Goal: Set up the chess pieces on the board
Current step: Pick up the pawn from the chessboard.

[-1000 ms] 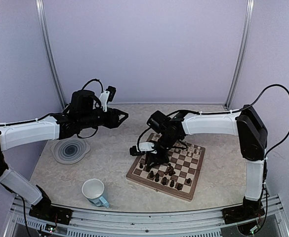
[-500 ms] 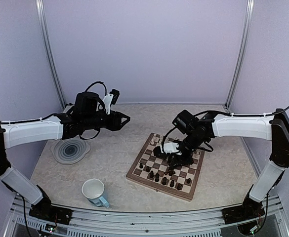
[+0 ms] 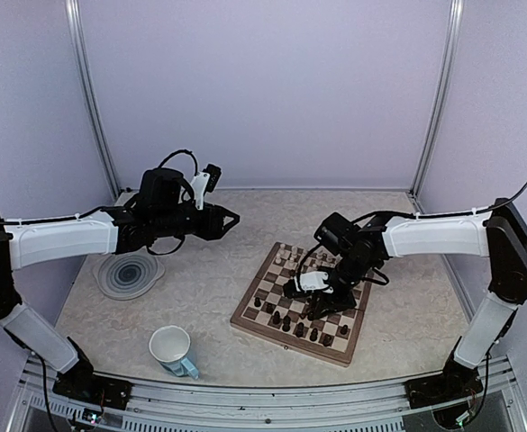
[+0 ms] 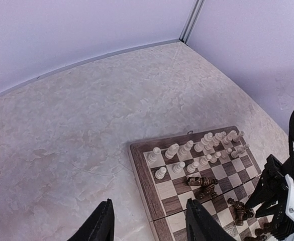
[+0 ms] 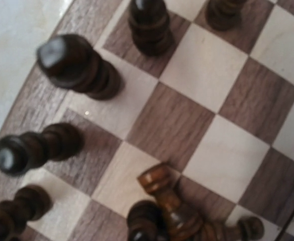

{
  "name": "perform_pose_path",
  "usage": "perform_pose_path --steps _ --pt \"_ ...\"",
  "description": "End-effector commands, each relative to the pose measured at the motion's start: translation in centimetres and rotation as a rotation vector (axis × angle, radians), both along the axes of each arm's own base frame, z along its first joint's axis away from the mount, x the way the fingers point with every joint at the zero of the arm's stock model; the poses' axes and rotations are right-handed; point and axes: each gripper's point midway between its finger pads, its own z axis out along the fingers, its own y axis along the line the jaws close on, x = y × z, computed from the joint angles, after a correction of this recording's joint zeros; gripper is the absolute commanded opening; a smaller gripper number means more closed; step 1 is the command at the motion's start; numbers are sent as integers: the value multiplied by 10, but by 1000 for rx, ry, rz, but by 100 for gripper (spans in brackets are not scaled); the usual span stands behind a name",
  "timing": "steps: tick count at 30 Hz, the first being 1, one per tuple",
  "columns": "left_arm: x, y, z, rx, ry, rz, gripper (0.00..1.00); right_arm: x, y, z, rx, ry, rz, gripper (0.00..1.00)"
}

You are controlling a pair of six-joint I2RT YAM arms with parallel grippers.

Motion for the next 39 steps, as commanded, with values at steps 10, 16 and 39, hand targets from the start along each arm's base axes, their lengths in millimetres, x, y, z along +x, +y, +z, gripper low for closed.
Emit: perform_pose_path --steps 10,16,39 --pt "0 -8 7 0 -13 -29 49 -2 18 -2 6 9 42 20" --pt "0 -9 6 -1 -8 -33 49 -5 14 -6 -19 15 48 18" --pt "-2 -12 5 7 -9 -39 49 -16 13 46 65 0 45 6"
